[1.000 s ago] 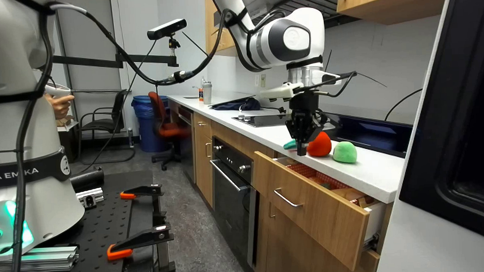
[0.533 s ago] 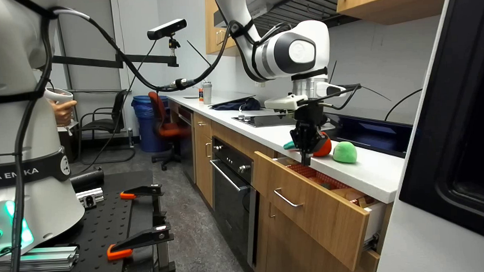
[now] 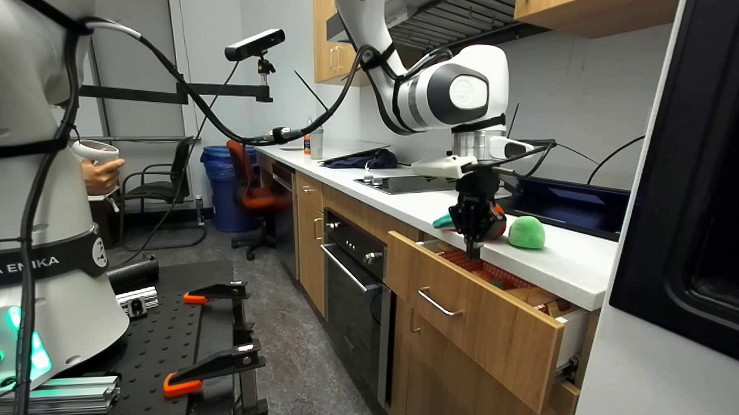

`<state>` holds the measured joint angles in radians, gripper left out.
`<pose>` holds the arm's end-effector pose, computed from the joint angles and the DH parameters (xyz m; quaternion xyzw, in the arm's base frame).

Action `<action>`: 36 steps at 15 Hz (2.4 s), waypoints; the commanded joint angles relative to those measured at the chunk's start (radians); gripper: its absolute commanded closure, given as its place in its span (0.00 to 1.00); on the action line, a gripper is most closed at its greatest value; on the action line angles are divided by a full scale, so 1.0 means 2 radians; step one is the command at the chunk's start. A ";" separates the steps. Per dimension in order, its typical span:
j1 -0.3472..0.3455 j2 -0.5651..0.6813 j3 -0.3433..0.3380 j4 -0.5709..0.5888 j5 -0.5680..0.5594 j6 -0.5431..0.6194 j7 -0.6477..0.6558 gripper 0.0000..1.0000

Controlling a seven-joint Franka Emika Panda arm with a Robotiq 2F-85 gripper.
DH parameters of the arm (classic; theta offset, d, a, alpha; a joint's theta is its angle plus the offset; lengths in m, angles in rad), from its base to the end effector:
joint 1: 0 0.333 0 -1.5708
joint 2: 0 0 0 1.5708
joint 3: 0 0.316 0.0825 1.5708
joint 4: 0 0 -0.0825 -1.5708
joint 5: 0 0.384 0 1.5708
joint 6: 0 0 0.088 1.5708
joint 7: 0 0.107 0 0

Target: Open the drawer and then put all three plush toys inside.

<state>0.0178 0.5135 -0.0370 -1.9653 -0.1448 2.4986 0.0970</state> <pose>0.6184 -0.0102 0.2107 0.9985 0.0019 0.0117 0.0526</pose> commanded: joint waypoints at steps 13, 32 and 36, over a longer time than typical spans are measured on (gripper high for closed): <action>-0.001 0.057 -0.010 0.042 0.017 0.014 0.005 1.00; 0.003 0.028 -0.027 -0.015 0.006 -0.015 0.009 1.00; 0.002 0.021 -0.030 -0.026 0.006 -0.017 0.010 1.00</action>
<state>0.0132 0.5858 -0.0754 -1.9828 -0.1234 2.4926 0.0999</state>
